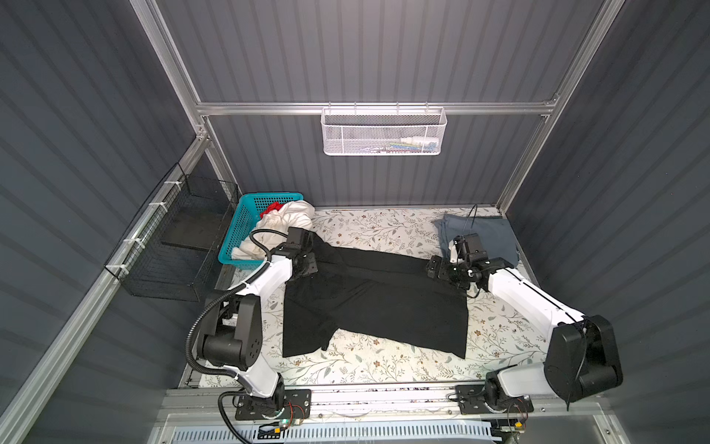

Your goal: Fold and stack the t-shirts

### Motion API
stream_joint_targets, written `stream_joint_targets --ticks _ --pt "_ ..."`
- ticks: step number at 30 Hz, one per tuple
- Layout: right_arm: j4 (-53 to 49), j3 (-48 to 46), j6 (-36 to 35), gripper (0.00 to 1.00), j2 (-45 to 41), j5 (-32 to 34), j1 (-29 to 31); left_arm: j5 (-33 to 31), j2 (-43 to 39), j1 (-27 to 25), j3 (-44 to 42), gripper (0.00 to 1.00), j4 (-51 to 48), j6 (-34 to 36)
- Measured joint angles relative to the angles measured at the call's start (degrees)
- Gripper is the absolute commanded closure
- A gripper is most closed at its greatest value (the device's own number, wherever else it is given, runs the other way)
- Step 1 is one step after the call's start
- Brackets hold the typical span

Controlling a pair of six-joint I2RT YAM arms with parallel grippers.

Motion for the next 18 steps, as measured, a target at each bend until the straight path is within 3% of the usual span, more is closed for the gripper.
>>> stream_joint_targets --ticks 14,15,16,17,18 --pt "0.02 0.22 -0.02 0.01 0.33 0.00 0.00 2.05 -8.31 0.00 -4.28 1.00 -5.49 -0.31" --pt "0.02 0.26 -0.02 0.01 0.35 0.00 0.00 2.25 -8.41 0.00 -4.81 0.91 -5.60 -0.39" --pt "-0.02 0.33 -0.04 0.01 0.35 0.00 0.00 2.51 -8.50 0.00 -5.14 0.68 -5.97 -0.52" --pt "0.02 0.35 -0.04 0.01 0.35 0.02 0.00 2.64 -8.50 0.00 -5.27 0.56 -6.32 -0.59" --pt "0.04 0.37 -0.04 0.01 0.35 0.02 0.00 2.71 -8.50 0.00 -5.29 0.56 -6.71 -0.74"
